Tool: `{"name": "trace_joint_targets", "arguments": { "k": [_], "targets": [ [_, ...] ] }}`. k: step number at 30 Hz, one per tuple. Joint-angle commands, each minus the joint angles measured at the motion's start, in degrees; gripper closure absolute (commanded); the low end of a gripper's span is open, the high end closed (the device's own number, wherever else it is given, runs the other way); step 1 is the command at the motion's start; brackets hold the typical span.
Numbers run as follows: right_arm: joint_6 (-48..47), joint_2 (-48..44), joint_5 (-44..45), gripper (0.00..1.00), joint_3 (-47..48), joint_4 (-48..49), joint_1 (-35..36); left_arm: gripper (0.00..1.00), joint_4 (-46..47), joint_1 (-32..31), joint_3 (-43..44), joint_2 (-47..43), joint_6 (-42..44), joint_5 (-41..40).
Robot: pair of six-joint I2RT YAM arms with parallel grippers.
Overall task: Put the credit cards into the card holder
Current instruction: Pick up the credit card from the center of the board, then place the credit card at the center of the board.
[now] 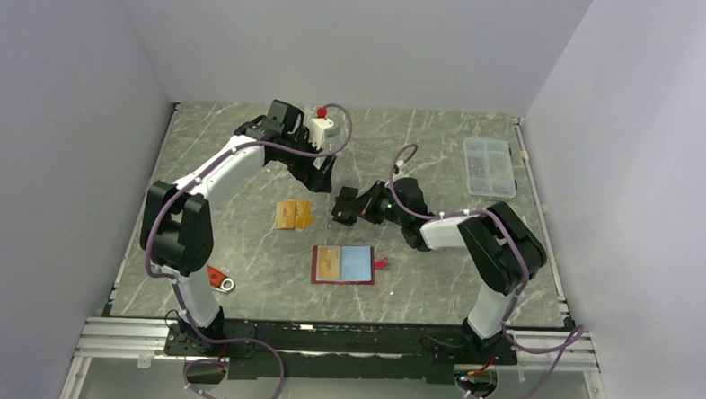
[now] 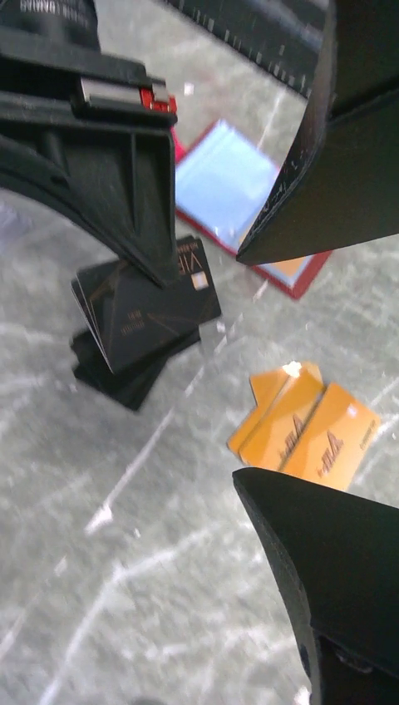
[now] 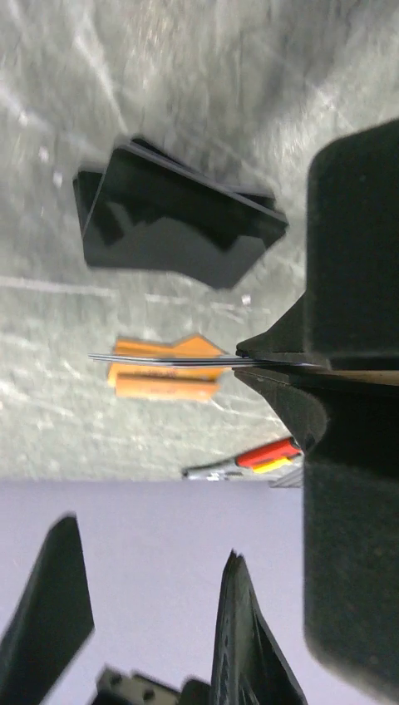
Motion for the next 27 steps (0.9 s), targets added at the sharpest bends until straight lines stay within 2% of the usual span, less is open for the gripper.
{"name": "trace_joint_targets", "arguments": {
  "k": [1,4,9,19,22,26,27],
  "targets": [
    [-6.0,-6.1,-6.3,1.0,-2.1,5.2,-0.7,0.01,1.9,-0.5,-2.7,-3.3,-6.1,15.2],
    [-6.7,-7.2,-10.1,1.0,-3.0,7.0,-0.7,0.01,6.8,-0.5,-6.8,-3.8,-10.4,22.0],
    [-7.2,-10.0,-13.0,1.0,-5.4,8.9,-0.7,0.01,15.4,0.8,-12.3,-3.8,-18.4,28.8],
    [-7.3,-12.1,-16.7,1.0,-5.4,9.7,-0.7,0.02,26.1,1.6,-18.6,-5.3,-26.0,34.6],
    [-7.4,-12.5,-17.1,1.0,-5.5,9.9,-0.7,0.17,28.3,1.9,-19.2,-4.9,-27.8,36.3],
    [-7.9,-12.2,-17.9,1.0,-4.7,8.8,-0.7,0.46,30.3,1.9,-19.5,-5.2,-29.2,37.4],
    [-8.2,-12.3,-17.8,1.0,-4.6,8.4,-0.7,0.57,30.2,1.9,-19.4,-5.3,-29.3,37.4]
  ]
}}
